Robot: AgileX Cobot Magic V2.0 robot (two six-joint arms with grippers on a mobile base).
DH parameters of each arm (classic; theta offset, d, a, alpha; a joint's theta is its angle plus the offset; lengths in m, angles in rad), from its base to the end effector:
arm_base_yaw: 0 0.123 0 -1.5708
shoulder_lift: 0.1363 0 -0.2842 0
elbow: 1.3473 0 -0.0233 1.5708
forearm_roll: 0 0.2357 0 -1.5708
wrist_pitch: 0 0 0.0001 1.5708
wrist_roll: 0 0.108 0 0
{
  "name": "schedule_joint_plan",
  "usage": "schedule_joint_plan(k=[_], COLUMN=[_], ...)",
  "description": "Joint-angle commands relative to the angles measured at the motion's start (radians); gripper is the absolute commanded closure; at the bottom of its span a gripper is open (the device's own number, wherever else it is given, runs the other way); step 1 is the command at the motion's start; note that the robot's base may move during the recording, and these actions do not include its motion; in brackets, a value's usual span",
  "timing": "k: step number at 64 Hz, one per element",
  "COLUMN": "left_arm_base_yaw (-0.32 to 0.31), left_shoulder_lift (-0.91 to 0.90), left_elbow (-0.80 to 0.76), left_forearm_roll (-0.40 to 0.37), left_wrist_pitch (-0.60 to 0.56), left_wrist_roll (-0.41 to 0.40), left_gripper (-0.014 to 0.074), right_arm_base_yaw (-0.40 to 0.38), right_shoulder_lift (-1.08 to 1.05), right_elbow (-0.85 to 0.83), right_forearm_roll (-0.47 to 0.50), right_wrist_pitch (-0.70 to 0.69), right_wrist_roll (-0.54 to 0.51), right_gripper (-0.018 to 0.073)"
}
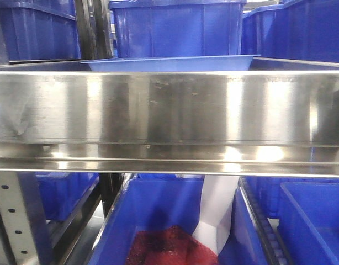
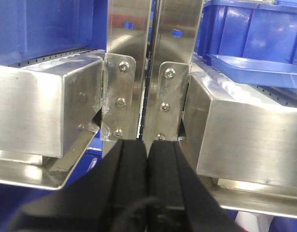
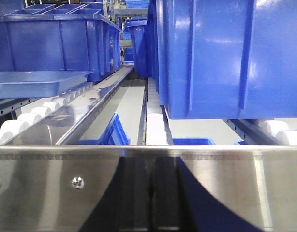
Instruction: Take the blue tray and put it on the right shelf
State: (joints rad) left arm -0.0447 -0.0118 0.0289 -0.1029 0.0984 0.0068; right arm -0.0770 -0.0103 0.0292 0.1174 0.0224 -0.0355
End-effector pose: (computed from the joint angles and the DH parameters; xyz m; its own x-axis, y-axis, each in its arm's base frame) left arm 0.0593 -0.0038 0.1949 -0.0329 -0.0941 -0.9950 0.0519 0.9941 -0.0957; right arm 0.0593 -0.0043 0.2029 0.0518 0.0780 -0.9956 0.0703 0.9942 0.0816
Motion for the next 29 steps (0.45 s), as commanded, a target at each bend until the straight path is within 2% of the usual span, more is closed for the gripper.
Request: schedule_joint_plan(k=[1, 29], left_arm_base_yaw=[-0.001, -0.001], left_shoulder_lift=[-0.011, -0.011], left_elbow=[0.027, 0.027], left_forearm_roll=[-0.006, -0.006], left_wrist_pitch=[-0.098, -0.098], left_wrist_roll=[0.003, 0.003], left_gripper=[0.0645, 0.0645], right_arm_base_yaw=[-0.007, -0.007], right_shoulder_lift=[-0.020, -0.020], right_elbow=[-0.024, -0.024], right_forearm_roll=[0.004, 0.004], right_wrist_pitch=[-0.095, -0.095], right_wrist_roll=[-0.009, -0.009], right_gripper=[0.0503, 0.0503])
